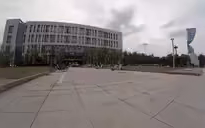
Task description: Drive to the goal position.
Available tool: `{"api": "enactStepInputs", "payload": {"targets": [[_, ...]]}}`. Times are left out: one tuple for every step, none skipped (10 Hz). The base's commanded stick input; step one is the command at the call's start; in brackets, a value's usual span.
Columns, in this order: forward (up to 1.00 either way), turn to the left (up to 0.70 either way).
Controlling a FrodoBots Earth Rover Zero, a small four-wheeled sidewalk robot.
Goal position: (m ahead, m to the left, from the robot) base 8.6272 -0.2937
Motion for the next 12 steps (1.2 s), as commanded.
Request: {"api": "enactStepInputs", "payload": {"targets": [[0.6, 0.0], [0.6, 0.0], [0.6, 0.0], [0.6, 0.0], [0.6, 0.0], [0.6, 0.0], [0.6, 0.0], [0.6, 0.0], [0.6, 0.0], [0.6, 0.0], [0.6, 0.0], [0.6, 0.0]]}}
